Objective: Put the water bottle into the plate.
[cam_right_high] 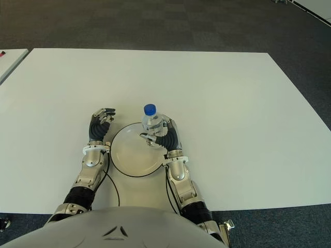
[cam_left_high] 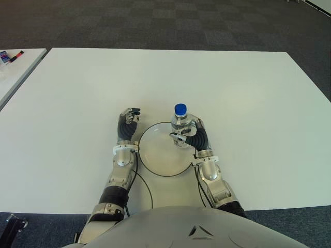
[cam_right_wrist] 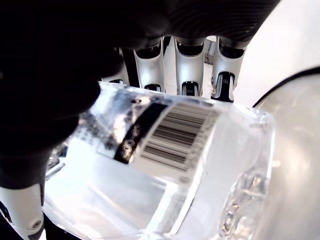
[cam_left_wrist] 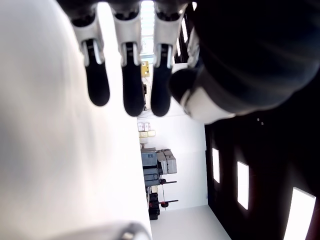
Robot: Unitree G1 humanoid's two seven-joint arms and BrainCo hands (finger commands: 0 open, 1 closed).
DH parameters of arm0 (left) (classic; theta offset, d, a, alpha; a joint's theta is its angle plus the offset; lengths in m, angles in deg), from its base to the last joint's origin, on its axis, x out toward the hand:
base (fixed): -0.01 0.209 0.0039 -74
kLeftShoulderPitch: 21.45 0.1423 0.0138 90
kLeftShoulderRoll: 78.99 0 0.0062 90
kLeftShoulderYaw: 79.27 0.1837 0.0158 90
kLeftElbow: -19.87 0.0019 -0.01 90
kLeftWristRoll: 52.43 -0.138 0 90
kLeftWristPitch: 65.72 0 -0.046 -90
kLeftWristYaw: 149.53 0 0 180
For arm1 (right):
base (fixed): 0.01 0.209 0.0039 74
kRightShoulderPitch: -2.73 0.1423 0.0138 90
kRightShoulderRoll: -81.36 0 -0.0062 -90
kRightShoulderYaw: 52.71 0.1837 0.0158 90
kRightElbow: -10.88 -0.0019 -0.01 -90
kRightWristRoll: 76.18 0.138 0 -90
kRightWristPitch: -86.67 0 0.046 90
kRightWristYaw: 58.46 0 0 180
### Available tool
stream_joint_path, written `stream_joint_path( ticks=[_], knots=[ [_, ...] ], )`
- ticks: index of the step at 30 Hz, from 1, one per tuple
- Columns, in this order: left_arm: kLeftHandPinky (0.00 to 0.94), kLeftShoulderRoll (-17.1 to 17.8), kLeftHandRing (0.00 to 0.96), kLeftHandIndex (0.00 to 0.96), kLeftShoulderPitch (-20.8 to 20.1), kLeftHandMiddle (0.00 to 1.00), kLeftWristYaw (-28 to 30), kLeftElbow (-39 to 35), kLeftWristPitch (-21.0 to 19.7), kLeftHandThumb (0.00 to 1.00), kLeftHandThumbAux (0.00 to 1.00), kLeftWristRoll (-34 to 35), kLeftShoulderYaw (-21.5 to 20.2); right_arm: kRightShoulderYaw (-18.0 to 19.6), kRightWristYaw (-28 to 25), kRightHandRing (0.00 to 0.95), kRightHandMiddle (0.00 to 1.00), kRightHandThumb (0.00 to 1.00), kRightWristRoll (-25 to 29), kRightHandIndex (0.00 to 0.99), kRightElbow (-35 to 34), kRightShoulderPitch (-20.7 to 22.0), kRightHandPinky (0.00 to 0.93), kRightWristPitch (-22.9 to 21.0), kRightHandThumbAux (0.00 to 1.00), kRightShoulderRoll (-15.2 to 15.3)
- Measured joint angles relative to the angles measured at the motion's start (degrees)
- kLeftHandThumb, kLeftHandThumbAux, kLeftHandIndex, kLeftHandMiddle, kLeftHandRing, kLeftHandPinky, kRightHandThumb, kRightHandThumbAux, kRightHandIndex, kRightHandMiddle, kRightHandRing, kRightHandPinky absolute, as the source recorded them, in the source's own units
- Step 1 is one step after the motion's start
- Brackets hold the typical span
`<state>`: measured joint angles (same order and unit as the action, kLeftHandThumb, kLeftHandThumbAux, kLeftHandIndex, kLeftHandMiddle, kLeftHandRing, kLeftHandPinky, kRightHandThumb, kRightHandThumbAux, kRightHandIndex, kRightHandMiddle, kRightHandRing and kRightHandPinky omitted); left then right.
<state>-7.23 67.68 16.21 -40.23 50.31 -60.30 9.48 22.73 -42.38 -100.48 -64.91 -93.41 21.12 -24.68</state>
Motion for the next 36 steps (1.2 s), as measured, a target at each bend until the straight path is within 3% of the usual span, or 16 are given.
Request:
stream_joint_path(
  ticks=[26,36],
  knots=[
    [0.365,0.0,0.345,0.411,-0.3,0.340,0.0,0.5,0.0,0.716,0.711,0.0,0.0,0.0,1.2,0.565,0.489,0.842,-0.2,0.411,0.1,-0.1,0.573,0.9,0.679,0.5],
    [0.368,0.1,0.347,0.411,-0.3,0.340,0.0,0.7,0.0,0.716,0.711,0.0,0.0,0.1,-1.6,0.572,0.490,0.841,1.7,0.411,-4.6,-2.3,0.585,0.9,0.680,1.6]
  ],
)
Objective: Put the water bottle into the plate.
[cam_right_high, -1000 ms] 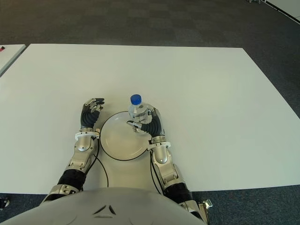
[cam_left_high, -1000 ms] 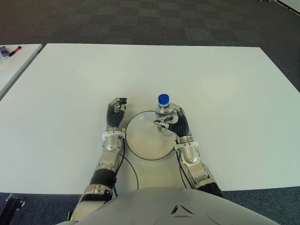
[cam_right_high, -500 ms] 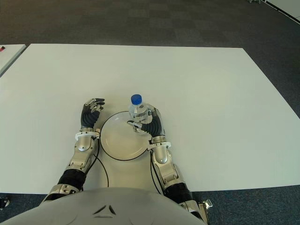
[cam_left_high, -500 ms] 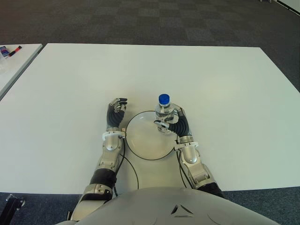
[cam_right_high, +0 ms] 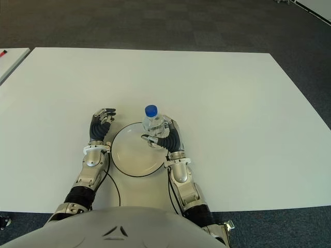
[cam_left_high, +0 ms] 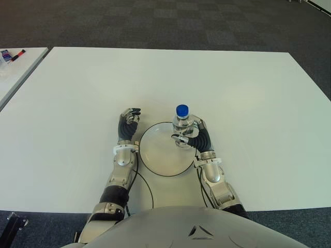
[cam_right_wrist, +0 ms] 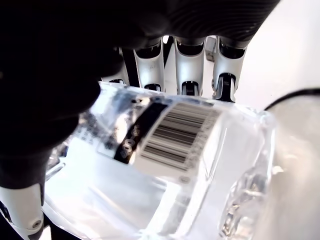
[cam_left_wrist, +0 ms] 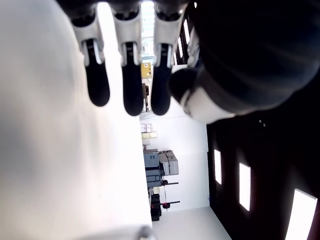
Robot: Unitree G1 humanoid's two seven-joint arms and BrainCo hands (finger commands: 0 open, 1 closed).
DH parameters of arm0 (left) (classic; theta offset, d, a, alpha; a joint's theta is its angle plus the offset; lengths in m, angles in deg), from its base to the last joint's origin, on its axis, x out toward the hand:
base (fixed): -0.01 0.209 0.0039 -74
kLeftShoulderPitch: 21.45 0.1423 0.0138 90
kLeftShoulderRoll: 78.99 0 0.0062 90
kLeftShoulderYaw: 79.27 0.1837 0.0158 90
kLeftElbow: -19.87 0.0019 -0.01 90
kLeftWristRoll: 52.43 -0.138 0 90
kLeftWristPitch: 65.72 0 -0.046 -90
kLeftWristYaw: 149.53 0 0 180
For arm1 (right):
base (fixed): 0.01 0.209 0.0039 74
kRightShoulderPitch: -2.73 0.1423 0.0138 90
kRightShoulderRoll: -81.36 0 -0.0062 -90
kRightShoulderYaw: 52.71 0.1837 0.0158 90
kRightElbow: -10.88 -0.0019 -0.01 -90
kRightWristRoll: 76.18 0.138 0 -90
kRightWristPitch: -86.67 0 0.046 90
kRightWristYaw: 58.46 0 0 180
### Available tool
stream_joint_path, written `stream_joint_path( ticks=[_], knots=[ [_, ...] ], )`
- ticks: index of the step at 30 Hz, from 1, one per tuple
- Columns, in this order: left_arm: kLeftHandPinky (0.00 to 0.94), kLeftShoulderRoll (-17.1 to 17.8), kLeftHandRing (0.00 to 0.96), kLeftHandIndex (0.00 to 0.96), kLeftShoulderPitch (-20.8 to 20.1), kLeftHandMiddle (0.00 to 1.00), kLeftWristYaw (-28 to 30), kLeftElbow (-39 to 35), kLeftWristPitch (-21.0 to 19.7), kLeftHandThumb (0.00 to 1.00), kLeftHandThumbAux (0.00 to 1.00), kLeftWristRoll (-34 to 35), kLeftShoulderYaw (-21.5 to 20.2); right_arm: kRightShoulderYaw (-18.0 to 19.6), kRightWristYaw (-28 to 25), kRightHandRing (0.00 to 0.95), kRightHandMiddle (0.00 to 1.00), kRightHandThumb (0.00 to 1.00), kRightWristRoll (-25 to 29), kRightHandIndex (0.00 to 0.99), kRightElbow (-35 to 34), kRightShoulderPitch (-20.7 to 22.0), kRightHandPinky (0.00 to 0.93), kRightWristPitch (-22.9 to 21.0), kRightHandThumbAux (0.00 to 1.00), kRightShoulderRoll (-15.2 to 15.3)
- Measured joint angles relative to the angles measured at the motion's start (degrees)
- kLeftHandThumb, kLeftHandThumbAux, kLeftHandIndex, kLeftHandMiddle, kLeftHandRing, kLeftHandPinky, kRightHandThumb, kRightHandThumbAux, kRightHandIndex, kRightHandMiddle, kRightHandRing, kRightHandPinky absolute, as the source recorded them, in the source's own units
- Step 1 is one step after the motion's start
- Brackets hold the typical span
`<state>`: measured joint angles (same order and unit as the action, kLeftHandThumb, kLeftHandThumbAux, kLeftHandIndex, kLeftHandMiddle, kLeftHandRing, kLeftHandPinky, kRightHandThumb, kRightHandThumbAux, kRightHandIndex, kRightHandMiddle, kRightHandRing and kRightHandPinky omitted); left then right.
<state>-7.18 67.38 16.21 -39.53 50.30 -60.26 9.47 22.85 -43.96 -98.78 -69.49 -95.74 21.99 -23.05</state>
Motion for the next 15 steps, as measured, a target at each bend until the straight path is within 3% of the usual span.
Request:
stream_joint_path(
  ticks=[15],
  knots=[
    [0.373,0.0,0.344,0.410,-0.1,0.337,0.0,0.2,0.0,0.714,0.711,0.0,0.0,0.8,-4.8,0.576,0.486,0.842,5.1,0.416,-4.1,-0.9,0.580,1.1,0.679,0.8]
  ],
)
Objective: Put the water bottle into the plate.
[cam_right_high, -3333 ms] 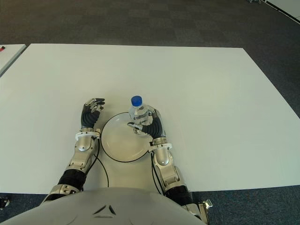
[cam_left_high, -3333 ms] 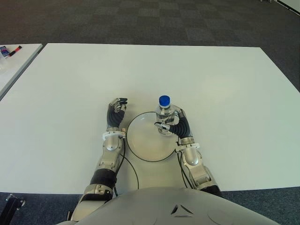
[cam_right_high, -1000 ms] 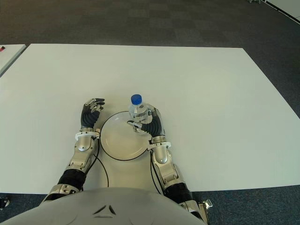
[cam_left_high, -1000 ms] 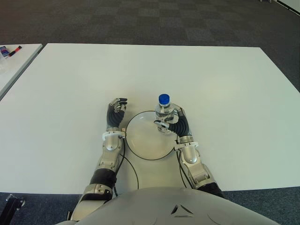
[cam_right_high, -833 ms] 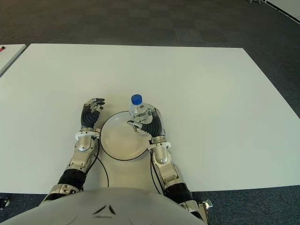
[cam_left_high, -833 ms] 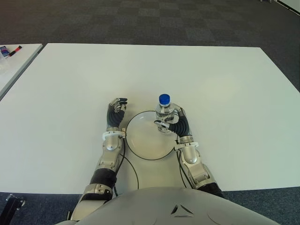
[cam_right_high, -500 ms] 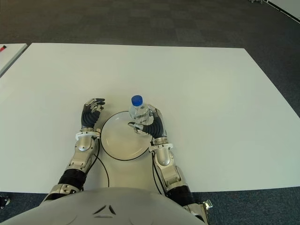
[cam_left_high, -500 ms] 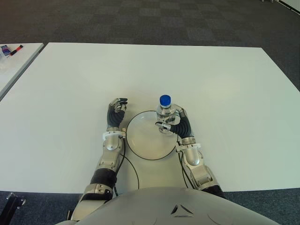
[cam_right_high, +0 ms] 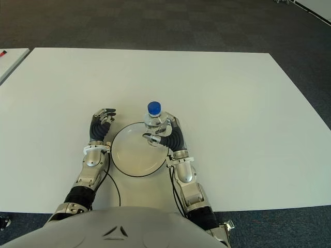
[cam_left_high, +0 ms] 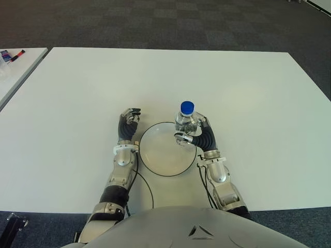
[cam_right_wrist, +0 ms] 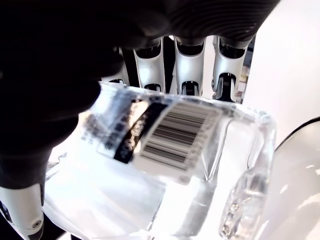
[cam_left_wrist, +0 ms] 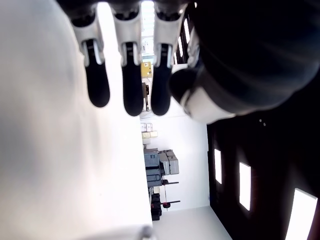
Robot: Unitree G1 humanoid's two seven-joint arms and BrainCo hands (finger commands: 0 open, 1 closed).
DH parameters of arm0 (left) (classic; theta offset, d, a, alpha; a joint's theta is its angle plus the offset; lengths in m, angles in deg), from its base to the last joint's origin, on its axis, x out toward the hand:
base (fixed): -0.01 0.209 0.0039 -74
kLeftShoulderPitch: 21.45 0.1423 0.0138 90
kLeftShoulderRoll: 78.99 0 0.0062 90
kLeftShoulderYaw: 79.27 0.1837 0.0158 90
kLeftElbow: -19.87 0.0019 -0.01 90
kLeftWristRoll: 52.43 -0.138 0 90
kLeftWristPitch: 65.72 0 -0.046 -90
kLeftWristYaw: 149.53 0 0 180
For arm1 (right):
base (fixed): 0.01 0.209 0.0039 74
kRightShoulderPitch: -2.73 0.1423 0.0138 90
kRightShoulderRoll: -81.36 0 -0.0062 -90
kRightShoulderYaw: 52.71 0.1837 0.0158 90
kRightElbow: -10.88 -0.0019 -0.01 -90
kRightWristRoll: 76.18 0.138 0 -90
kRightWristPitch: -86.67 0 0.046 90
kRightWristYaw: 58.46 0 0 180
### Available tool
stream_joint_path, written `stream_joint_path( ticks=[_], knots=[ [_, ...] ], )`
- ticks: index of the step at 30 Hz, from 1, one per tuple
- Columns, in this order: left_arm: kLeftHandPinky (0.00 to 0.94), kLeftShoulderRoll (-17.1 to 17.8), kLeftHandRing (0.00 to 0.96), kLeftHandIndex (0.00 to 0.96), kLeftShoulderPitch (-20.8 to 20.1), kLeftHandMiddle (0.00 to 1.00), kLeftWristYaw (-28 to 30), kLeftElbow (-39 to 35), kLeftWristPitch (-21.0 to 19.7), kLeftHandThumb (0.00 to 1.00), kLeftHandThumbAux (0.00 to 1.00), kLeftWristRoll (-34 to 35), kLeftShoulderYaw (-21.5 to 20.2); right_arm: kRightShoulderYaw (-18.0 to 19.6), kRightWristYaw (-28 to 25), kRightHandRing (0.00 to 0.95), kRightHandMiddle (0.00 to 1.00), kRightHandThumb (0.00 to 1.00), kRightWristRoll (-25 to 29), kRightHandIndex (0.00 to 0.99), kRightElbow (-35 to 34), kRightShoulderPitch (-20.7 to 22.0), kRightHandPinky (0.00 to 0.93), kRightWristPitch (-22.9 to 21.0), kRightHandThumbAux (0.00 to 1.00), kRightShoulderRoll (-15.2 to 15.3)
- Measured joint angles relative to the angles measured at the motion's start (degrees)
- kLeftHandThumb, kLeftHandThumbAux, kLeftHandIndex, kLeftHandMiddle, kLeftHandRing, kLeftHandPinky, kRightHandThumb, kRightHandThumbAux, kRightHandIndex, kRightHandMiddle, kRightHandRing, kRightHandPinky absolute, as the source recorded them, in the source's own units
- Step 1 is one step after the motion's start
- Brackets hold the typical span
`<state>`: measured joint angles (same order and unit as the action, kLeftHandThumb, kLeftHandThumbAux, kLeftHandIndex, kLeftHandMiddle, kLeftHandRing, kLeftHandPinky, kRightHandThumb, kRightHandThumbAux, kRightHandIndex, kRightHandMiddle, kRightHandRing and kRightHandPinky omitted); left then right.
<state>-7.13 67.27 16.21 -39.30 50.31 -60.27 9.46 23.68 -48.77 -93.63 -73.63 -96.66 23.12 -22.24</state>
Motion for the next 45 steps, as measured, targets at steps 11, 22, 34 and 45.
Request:
stream_joint_path(
  ticks=[11,22,34,45],
  knots=[
    [0.370,0.0,0.345,0.411,-0.1,0.335,0.0,0.3,0.0,0.715,0.710,0.0,-0.1,0.7,-3.7,0.565,0.481,0.843,3.9,0.422,-3.0,-1.6,0.564,-0.2,0.678,-0.1],
    [0.375,0.0,0.353,0.411,-0.3,0.343,0.0,0.7,0.3,0.716,0.710,0.1,-0.1,1.2,-7.0,0.552,0.476,0.844,7.1,0.428,-5.2,-2.1,0.553,-2.0,0.677,-0.5],
    [0.369,0.2,0.345,0.410,-0.4,0.333,0.0,1.2,1.0,0.716,0.711,0.0,-0.1,1.2,-5.8,0.566,0.487,0.842,3.0,0.416,-6.4,-2.8,0.584,-1.9,0.678,-0.5],
    [0.371,0.2,0.343,0.410,-0.7,0.332,0.0,1.4,1.1,0.714,0.711,0.1,-0.1,-0.1,-5.7,0.577,0.493,0.841,0.7,0.410,-8.0,-3.8,0.581,-1.8,0.679,-0.2]
  ],
)
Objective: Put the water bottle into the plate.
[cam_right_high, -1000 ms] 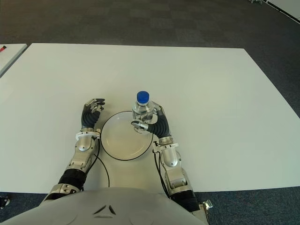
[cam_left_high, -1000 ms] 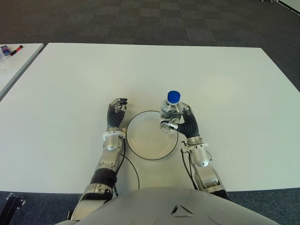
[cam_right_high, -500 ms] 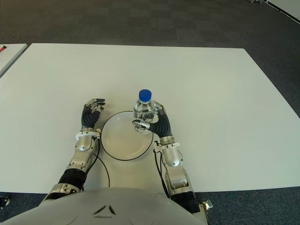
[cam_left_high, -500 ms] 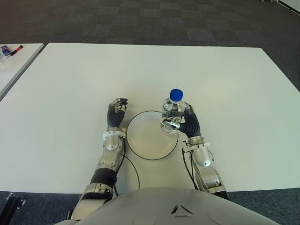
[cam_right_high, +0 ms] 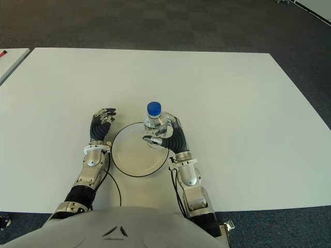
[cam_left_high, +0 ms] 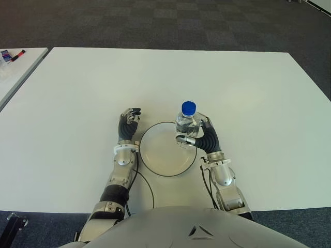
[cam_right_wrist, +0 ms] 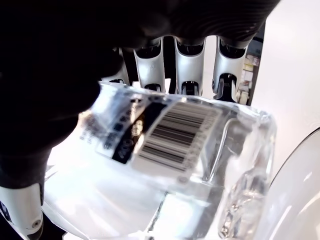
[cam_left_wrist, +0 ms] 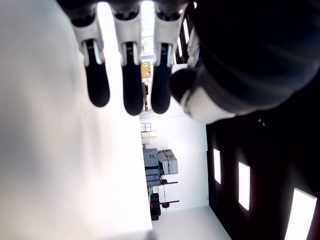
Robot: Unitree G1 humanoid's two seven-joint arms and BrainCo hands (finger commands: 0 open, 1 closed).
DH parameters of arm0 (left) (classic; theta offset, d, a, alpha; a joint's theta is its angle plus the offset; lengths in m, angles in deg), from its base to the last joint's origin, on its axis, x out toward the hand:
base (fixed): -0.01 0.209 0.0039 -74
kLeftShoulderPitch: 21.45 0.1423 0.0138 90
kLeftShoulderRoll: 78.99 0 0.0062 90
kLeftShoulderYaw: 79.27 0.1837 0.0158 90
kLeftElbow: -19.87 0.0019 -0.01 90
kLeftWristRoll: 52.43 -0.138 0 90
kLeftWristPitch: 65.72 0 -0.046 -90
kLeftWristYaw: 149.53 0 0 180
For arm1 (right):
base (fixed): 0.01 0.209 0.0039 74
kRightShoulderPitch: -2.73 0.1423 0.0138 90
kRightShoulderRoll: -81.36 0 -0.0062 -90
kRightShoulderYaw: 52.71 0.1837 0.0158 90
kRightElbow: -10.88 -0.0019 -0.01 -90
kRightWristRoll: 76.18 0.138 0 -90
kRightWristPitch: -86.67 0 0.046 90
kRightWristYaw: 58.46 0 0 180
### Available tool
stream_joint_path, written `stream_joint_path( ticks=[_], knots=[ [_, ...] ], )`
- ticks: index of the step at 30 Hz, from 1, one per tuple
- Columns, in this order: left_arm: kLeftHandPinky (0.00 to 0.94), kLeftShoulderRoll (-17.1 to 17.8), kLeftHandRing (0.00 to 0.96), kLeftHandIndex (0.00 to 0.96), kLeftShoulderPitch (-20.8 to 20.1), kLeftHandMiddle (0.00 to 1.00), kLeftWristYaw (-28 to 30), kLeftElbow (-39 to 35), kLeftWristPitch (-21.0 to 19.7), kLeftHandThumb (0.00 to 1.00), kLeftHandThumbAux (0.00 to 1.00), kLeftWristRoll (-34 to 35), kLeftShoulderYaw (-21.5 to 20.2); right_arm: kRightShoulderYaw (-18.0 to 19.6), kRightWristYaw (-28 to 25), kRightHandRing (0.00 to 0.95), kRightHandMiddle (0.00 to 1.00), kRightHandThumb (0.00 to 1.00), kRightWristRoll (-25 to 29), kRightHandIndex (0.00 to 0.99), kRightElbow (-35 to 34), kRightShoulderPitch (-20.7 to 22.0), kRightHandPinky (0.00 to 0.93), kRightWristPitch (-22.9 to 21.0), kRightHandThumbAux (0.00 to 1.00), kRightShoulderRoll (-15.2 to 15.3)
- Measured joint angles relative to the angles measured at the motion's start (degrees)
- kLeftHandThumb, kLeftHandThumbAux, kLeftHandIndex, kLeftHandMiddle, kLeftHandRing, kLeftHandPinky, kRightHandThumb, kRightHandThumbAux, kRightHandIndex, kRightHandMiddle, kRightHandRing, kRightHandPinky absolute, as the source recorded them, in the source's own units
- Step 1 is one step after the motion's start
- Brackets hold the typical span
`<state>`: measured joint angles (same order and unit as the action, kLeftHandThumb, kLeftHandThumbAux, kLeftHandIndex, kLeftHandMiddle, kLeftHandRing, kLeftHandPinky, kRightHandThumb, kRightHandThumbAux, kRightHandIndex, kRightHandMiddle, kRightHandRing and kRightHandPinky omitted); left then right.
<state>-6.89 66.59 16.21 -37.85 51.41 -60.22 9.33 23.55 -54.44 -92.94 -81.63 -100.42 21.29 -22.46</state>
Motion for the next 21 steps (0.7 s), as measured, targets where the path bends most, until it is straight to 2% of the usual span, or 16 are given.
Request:
stream_joint_path(
  ticks=[9,18,21],
  knots=[
    [0.383,0.0,0.354,0.411,-0.2,0.341,-0.1,0.4,0.4,0.715,0.710,-0.1,0.0,-1.7,-2.3,0.571,0.492,0.842,0.3,0.412,-2.3,-0.5,0.575,-1.3,0.678,-0.1],
    [0.375,-0.2,0.354,0.412,-0.3,0.342,-0.1,0.4,0.4,0.716,0.711,-0.1,0.0,-2.5,-2.4,0.587,0.496,0.841,-0.3,0.407,-2.4,-0.7,0.606,-1.3,0.679,0.1],
    [0.372,-0.2,0.354,0.411,-0.3,0.344,-0.1,0.4,0.3,0.716,0.711,-0.1,0.0,-2.8,-2.3,0.589,0.496,0.841,-0.9,0.407,-2.0,-0.7,0.590,-1.3,0.679,0.1]
  ],
)
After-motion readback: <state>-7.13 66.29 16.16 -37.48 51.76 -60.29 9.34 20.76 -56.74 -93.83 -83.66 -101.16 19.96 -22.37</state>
